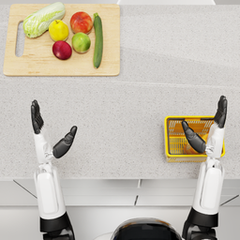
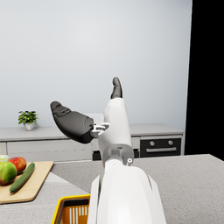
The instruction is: Pick up the lemon tea and place it into the yellow basket
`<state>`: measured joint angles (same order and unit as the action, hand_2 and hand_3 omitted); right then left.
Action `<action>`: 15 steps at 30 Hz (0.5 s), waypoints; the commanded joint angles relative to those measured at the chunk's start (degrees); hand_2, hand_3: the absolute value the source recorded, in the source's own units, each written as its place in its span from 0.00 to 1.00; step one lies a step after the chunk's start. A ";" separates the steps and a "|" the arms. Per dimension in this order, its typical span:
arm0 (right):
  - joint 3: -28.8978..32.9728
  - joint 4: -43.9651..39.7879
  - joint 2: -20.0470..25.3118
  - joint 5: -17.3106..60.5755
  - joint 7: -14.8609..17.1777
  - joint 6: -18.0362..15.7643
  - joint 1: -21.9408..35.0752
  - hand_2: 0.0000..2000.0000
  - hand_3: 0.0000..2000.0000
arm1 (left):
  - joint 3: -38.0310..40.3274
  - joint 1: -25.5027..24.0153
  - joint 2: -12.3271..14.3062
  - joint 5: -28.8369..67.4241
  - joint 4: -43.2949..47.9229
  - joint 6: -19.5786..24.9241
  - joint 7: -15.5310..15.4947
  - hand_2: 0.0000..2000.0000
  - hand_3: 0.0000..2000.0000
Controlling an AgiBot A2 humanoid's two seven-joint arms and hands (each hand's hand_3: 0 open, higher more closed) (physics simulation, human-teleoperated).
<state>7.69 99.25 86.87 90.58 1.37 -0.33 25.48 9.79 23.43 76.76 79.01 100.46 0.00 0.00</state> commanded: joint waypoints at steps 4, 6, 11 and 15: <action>4.20 -0.62 -0.37 -0.01 -1.01 0.24 0.52 0.00 0.00 | 4.71 3.60 -1.01 0.00 -3.21 0.00 0.00 0.00 0.00; 3.48 -0.12 -0.45 -0.02 -1.19 0.29 0.58 0.00 0.00 | 3.62 2.67 -0.71 -0.01 -2.66 0.00 0.00 0.00 0.00; 4.07 -0.67 -0.31 -0.01 -1.34 0.32 -0.09 0.00 0.00 | 4.26 2.04 -0.47 -0.01 -3.30 0.00 0.00 0.00 0.00; 4.17 -0.76 -0.28 -0.01 -1.36 0.33 -0.19 0.00 0.00 | 4.37 1.95 -0.43 -0.01 -3.41 0.00 0.00 0.00 0.00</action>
